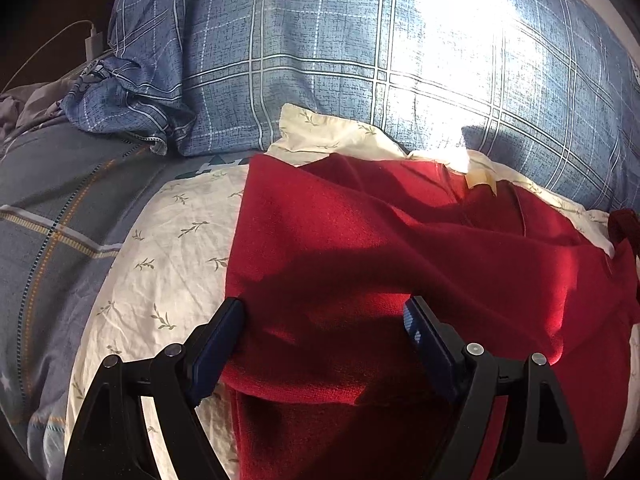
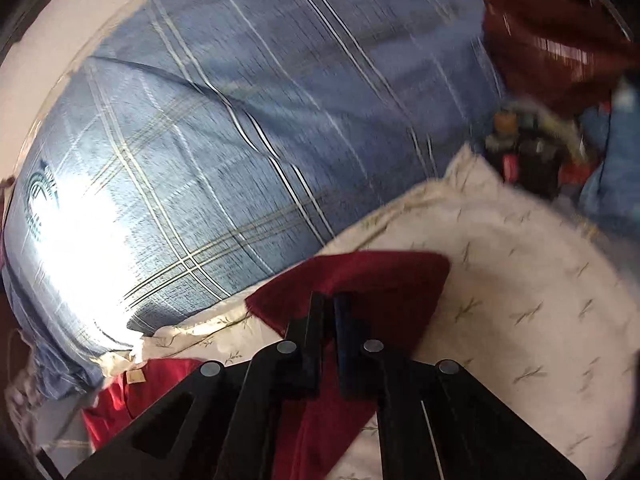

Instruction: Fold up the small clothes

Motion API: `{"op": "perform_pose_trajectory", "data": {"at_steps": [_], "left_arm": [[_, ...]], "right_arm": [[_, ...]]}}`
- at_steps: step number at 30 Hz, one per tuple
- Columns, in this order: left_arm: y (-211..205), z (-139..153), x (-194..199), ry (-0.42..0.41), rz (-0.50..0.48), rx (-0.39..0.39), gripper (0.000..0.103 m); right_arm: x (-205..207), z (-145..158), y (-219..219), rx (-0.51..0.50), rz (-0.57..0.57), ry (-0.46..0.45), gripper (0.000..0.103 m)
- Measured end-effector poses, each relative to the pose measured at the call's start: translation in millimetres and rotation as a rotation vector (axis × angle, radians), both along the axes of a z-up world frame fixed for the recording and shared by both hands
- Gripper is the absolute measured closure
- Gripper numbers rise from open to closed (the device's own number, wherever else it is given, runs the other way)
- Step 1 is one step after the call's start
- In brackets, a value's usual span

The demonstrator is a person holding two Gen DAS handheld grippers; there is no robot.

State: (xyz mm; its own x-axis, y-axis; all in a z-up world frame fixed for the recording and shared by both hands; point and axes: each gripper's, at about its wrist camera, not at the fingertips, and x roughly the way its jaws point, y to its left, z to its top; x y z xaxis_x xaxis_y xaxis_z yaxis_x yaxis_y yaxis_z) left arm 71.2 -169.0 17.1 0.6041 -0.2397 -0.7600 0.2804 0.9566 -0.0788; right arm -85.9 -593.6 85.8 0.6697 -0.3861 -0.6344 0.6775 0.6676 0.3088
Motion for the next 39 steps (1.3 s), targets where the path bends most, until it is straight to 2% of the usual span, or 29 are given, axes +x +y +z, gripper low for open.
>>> {"op": "perform_pose_trajectory", "data": {"at_steps": [5, 7, 11, 14, 17, 18, 20, 21, 22, 23, 24, 26, 27, 29, 30, 31, 33, 35, 36, 39], "left_arm": [[11, 8, -3, -0.011, 0.020, -0.028, 0.021], [16, 12, -5, -0.020, 0.031, -0.042, 0.021], [28, 21, -9, -0.042, 0.050, -0.062, 0.021], [37, 27, -12, -0.061, 0.063, -0.076, 0.021], [49, 34, -13, -0.076, 0.077, -0.088, 0.021], [55, 37, -13, -0.079, 0.086, -0.101, 0.021], [67, 41, -13, -0.080, 0.100, -0.138, 0.021], [74, 43, -12, -0.080, 0.107, -0.154, 0.022], [78, 44, -11, -0.082, 0.114, -0.162, 0.022], [82, 44, -10, -0.082, 0.119, -0.169, 0.022], [86, 44, -10, -0.081, 0.119, -0.186, 0.022], [90, 44, -9, -0.071, 0.111, -0.213, 0.022], [89, 44, -8, -0.063, 0.099, -0.228, 0.022], [85, 44, -9, -0.043, 0.052, -0.250, 0.022], [79, 44, -9, -0.029, 0.016, -0.257, 0.022], [74, 44, -11, -0.020, -0.013, -0.260, 0.022], [59, 42, -19, 0.006, -0.091, -0.250, 0.022], [41, 36, -31, 0.039, -0.164, -0.192, 0.024], [30, 30, -39, 0.054, -0.200, -0.150, 0.028], [9, 14, -48, 0.120, -0.261, -0.119, 0.036]], "right_arm": [[-15, 48, 29, -0.031, 0.099, -0.081, 0.099], [-14, 70, 53, -0.071, 0.176, -0.099, 0.099], [-1, 114, 120, -0.115, 0.431, -0.126, 0.099], [18, 135, 176, -0.115, 0.650, -0.137, 0.099], [50, 135, 227, -0.083, 0.839, -0.115, 0.099], [69, 127, 250, -0.062, 0.911, -0.083, 0.100], [94, 109, 281, -0.060, 0.969, -0.034, 0.100], [113, 93, 297, -0.058, 0.984, 0.000, 0.099], [131, 76, 307, -0.018, 0.994, 0.019, 0.094], [142, 63, 309, 0.026, 0.990, 0.027, 0.094], [158, 45, 308, 0.085, 0.955, 0.052, 0.094], [164, 30, 297, 0.095, 0.898, 0.071, 0.093], [159, 25, 291, 0.089, 0.883, 0.062, 0.090], [136, 22, 277, 0.075, 0.874, 0.068, 0.074], [120, 17, 269, 0.062, 0.864, 0.080, 0.059], [104, 20, 261, 0.050, 0.855, 0.089, 0.054], [77, 8, 248, 0.013, 0.823, 0.131, 0.054], [53, -6, 232, -0.005, 0.778, 0.167, 0.054], [43, -13, 224, 0.002, 0.756, 0.174, 0.054], [17, -29, 198, 0.071, 0.686, 0.159, 0.054]]}}
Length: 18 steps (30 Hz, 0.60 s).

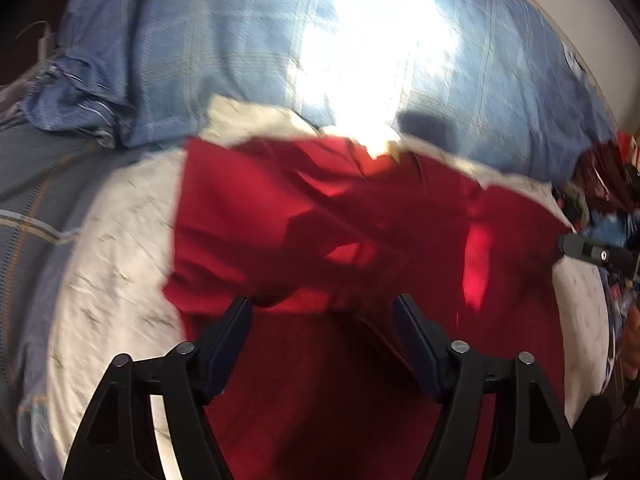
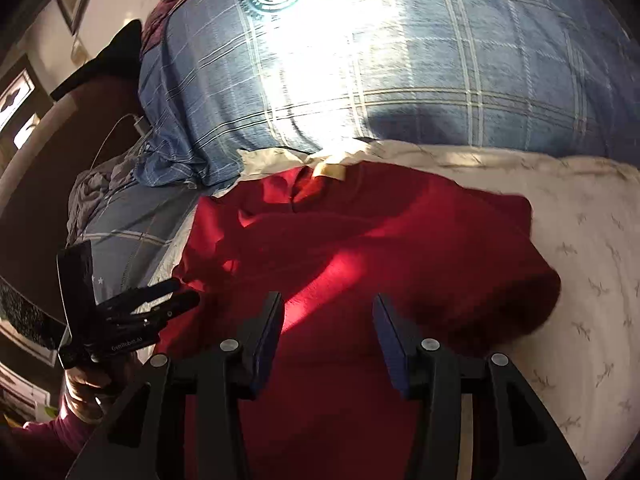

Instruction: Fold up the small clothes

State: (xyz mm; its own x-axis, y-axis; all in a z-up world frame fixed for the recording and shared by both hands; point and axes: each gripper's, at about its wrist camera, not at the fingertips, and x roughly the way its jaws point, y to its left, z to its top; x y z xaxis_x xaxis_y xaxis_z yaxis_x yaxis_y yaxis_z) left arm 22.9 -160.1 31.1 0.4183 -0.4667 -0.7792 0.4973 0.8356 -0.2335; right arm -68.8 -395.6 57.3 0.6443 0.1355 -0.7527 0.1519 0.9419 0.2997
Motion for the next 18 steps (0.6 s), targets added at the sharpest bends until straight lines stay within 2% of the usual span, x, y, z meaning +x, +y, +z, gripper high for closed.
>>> {"op": "perform_pose_trajectory", "data": {"at_steps": [2, 4, 6, 7, 9, 12, 15, 18], "left_arm": [[-15, -8, -1, 0.035, -0.028, 0.007, 0.039], [-29, -10, -3, 0.012, -0.042, 0.036, 0.048], [-38, -10, -2, -0.013, -0.052, 0.059, 0.084], [-40, -7, -1, -0.016, -0.052, 0.054, 0.089], [-38, 9, 0, -0.012, -0.075, -0.020, 0.090], [-21, 51, 10, -0.068, -0.075, -0.145, 0.091], [8, 76, 29, -0.144, 0.009, -0.167, 0.091], [34, 71, 54, -0.121, 0.096, -0.173, 0.091]], "right_arm": [[-12, -8, -13, 0.040, -0.041, 0.013, 0.054], [-23, -15, -24, 0.047, -0.075, 0.026, 0.054], [-30, -12, -28, 0.033, -0.095, 0.021, 0.054], [-35, -9, -31, 0.019, -0.109, 0.007, 0.054], [-42, 0, -37, -0.008, -0.139, -0.020, 0.052], [-51, 8, -47, -0.043, -0.193, -0.051, 0.042], [-50, 10, -49, -0.114, -0.223, -0.051, 0.039], [-44, 3, -42, -0.190, -0.212, -0.029, 0.039]]}}
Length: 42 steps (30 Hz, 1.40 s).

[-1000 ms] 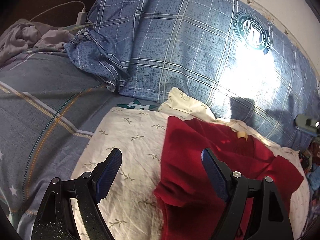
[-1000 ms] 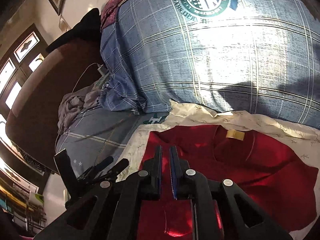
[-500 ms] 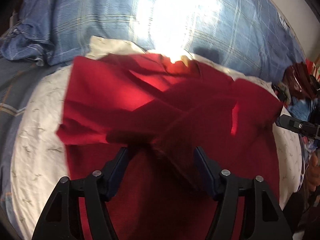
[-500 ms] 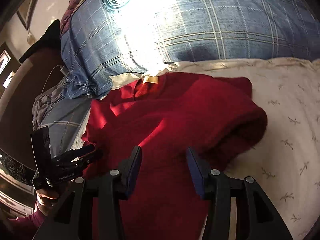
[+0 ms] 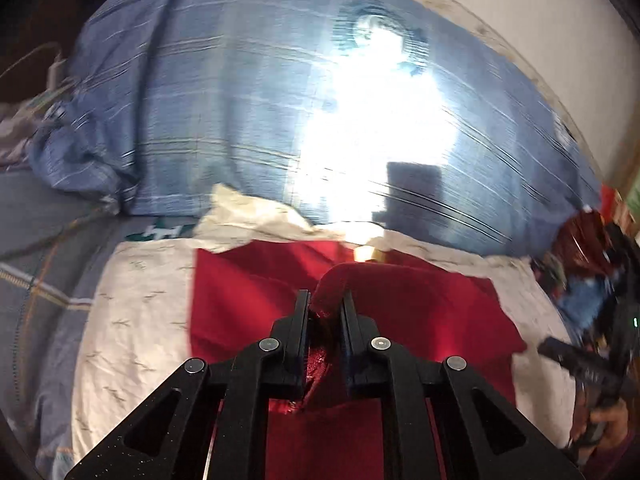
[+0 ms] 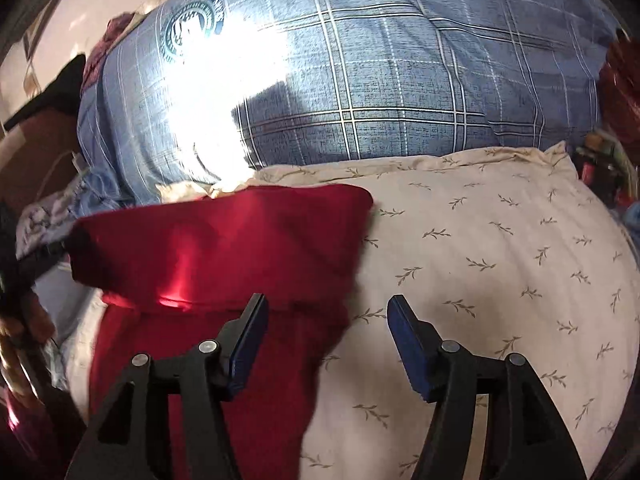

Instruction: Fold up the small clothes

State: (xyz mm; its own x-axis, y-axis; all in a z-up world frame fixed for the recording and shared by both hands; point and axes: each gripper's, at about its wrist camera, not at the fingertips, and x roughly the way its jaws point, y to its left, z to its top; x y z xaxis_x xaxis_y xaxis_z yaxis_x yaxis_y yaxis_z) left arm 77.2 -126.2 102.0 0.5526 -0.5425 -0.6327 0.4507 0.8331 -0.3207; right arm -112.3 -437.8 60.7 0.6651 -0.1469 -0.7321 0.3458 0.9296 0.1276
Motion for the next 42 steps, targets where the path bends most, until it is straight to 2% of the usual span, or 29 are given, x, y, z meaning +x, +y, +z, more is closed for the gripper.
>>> {"op": "perform_pose_trajectory", "data": {"at_steps": [4, 8, 9, 10, 11, 15, 17, 20, 22, 24, 25, 27, 28, 32, 36, 42], "left_arm": [[7, -26, 26, 0.094, 0.038, 0.025, 0.091], [-7, -40, 36, 0.117, 0.045, 0.067, 0.091], [-12, -42, 38, 0.122, 0.044, 0.071, 0.091], [-15, -44, 39, 0.119, 0.047, 0.081, 0.091], [-15, -46, 38, 0.117, 0.050, 0.089, 0.090], [-15, -51, 33, 0.128, 0.039, 0.081, 0.089], [-19, -55, 32, 0.132, 0.026, 0.099, 0.087], [-27, -67, 33, 0.144, 0.030, 0.170, 0.081], [-30, -73, 35, 0.164, 0.043, 0.188, 0.078], [-28, -71, 36, 0.171, 0.055, 0.183, 0.074], [-25, -68, 35, 0.158, 0.066, 0.183, 0.069], [-21, -57, 30, 0.102, 0.100, 0.188, 0.056], [-21, -53, 27, 0.077, 0.113, 0.187, 0.054], [-24, -48, 18, 0.029, 0.115, 0.187, 0.052], [-32, -62, 14, 0.045, 0.099, 0.232, 0.052], [-45, -79, 26, 0.064, 0.109, 0.310, 0.052]], "right_arm": [[22, -18, 19, -0.110, 0.069, 0.069, 0.039], [37, -29, 38, -0.247, 0.130, 0.092, 0.044], [40, -32, 42, -0.287, 0.134, 0.101, 0.050], [43, -35, 43, -0.331, 0.130, 0.114, 0.084], [47, -38, 41, -0.361, 0.115, 0.128, 0.094], [33, -24, 19, -0.228, 0.020, 0.036, 0.094], [26, -28, 13, -0.233, -0.011, 0.062, 0.094], [22, -48, 6, -0.185, -0.018, 0.136, 0.094], [14, -44, 7, -0.165, -0.014, 0.123, 0.093], [4, -31, 6, -0.138, -0.033, 0.109, 0.082], [-2, -24, 6, -0.131, -0.054, 0.095, 0.071], [-7, -8, 6, -0.123, -0.087, 0.044, 0.067], [-7, -2, 7, -0.118, -0.086, 0.025, 0.067], [20, 6, 15, -0.056, -0.030, -0.029, 0.067], [73, -17, 28, -0.111, 0.031, 0.047, 0.069], [107, -47, 0, -0.102, -0.048, 0.090, 0.072]]}}
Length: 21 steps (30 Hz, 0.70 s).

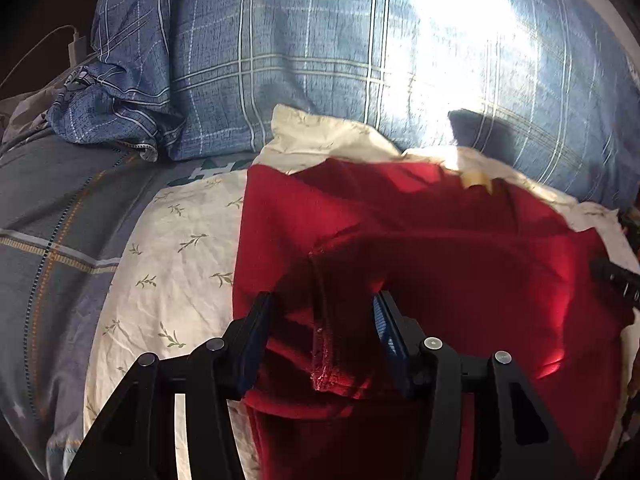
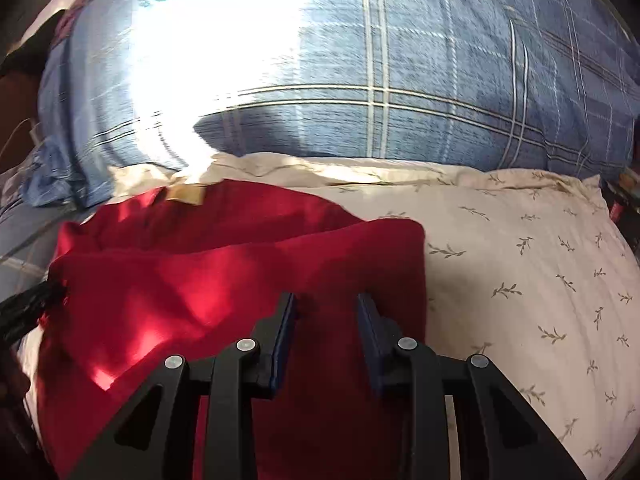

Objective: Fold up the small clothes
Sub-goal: 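Release the folded side with the right gripper while the left gripper pinches the hem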

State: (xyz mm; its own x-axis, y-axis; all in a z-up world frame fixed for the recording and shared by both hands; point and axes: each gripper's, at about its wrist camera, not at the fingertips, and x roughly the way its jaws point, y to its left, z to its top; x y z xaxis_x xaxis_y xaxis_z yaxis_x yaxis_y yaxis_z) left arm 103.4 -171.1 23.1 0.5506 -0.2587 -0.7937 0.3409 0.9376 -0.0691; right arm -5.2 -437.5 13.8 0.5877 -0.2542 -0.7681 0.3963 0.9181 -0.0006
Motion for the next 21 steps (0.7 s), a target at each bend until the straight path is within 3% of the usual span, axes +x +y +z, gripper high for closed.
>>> {"op": "perform_pose_trajectory", "data": {"at_steps": [6, 14, 21], "left_arm": [[-9, -6, 5, -0.014, 0.010, 0.029, 0.048], [-6, -7, 3, -0.017, 0.015, 0.022, 0.048], [-5, -6, 2, -0.021, 0.021, 0.023, 0.047]], "right_arm": [[0, -8, -15, 0.044, -0.017, -0.033, 0.072], [-39, 21, 11, 0.032, 0.035, -0.052, 0.068], [-61, -1, 22, 0.014, 0.045, 0.022, 0.069]]}}
